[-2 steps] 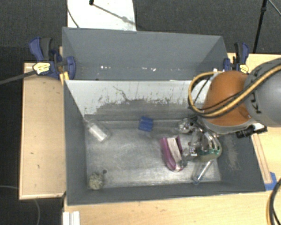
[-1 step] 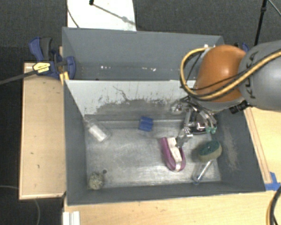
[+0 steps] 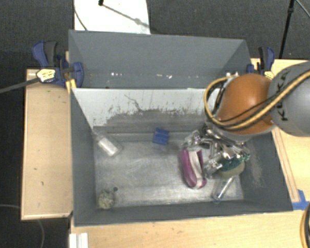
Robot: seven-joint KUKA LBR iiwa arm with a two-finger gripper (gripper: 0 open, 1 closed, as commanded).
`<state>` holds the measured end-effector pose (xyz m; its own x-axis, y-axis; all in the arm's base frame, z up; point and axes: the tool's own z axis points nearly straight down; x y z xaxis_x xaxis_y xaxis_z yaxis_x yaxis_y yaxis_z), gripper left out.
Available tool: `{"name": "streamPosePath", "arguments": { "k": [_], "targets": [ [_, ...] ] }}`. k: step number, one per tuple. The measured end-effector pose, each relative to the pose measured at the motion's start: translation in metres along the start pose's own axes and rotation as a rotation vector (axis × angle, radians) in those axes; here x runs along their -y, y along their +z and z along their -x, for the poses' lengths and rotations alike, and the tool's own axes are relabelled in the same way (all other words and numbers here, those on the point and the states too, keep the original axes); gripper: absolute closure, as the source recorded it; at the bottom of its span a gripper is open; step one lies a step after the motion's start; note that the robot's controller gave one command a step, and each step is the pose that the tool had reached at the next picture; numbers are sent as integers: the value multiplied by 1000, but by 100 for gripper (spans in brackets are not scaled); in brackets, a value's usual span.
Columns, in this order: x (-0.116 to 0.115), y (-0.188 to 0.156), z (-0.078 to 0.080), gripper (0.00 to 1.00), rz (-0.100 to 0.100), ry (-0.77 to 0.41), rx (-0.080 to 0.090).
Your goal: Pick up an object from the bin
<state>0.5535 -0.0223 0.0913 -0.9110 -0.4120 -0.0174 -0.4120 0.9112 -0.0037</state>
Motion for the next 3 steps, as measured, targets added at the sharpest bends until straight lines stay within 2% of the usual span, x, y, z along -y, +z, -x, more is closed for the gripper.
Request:
{"name": "streamPosePath", "arguments": {
  "k": [1, 2, 3],
  "targets": [
    [-24, -99, 55, 0, 0, 18, -4],
    [-63, -42, 69, 0, 10, -431, -16],
    [-41, -40, 53, 0, 10, -964, -11]
  ]
}}
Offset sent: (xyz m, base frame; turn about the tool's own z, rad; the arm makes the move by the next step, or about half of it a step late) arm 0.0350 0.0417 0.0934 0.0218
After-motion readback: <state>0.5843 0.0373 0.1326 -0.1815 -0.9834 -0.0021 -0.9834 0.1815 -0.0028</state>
